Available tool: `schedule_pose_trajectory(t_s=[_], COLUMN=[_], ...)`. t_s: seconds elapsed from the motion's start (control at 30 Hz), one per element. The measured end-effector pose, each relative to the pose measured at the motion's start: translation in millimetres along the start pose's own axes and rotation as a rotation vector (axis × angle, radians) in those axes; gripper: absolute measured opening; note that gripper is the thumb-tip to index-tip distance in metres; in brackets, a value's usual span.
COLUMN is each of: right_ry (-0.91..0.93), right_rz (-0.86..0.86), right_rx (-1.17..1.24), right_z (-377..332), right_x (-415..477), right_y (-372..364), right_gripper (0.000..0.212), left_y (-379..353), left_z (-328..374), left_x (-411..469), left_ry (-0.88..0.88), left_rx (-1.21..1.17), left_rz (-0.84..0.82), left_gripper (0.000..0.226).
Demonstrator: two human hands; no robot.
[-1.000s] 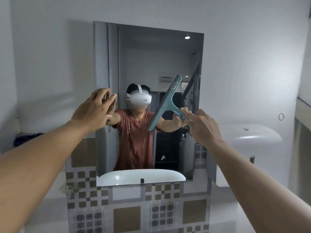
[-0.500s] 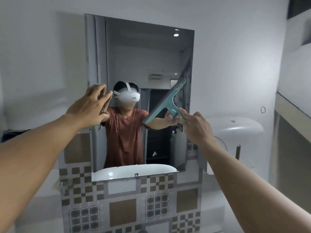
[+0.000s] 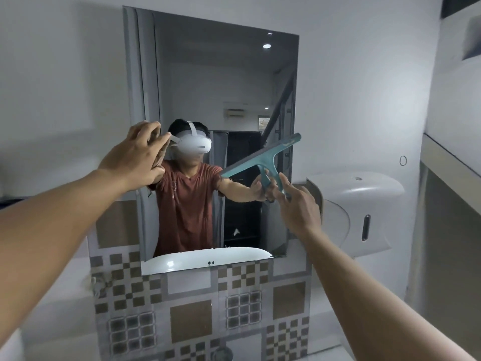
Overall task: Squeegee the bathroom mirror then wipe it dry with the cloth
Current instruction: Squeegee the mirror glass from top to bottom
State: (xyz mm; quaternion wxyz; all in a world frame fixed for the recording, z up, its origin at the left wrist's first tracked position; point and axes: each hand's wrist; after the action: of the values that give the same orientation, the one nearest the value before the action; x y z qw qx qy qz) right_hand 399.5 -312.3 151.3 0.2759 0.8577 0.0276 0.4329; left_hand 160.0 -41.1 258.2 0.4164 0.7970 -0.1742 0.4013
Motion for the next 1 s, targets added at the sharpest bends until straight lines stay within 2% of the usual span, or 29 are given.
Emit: schedule_pose_trajectory(t_s=[0.17,0.33,0.63,0.87,1.0], right_ry=[-0.090,-0.125,-0.253,-0.356,-0.362], right_rz=[0.029,0.067,0.086,0.159,0.166], right_rx=[0.066,0.101,0.383,0.525,0.573], right_z=[-5.7,-19.7,-70.2,-111.7,-131.9], right_x=[-20.5,-35.5,-60.7,-74.4,-84.0], right_y=[-12.7,-30.3,-61.6,-83.3,-100.8], right_gripper=[0.048,0.052,0.060,0.059,0.058], left_y=[6.7,4.9,5.0,10.8,13.7], left_z=[-6.8,-8.1,-15.1,-20.8,-26.9], left_x=[5.0,2.7,3.1,8.7,19.1], left_ry=[-0.062,-0.041,-0.044,-0.024,0.006], left_rx=[0.043,0.042,0.044,0.064,0.058], left_rz=[-0.004,0.001,-0.004,0.064,0.040], left_gripper=[0.089,0.090,0.091,0.067,0.064])
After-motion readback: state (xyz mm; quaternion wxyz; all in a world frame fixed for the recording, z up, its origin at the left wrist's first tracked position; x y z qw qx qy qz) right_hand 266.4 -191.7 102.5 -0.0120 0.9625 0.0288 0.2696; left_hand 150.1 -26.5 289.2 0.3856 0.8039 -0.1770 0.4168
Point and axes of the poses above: each hand's wrist, its own x-axis towards the middle knuckle, its own y-axis out of the back of the hand, z = x × y, and after that the axes turned 1 degree about z, right-handed
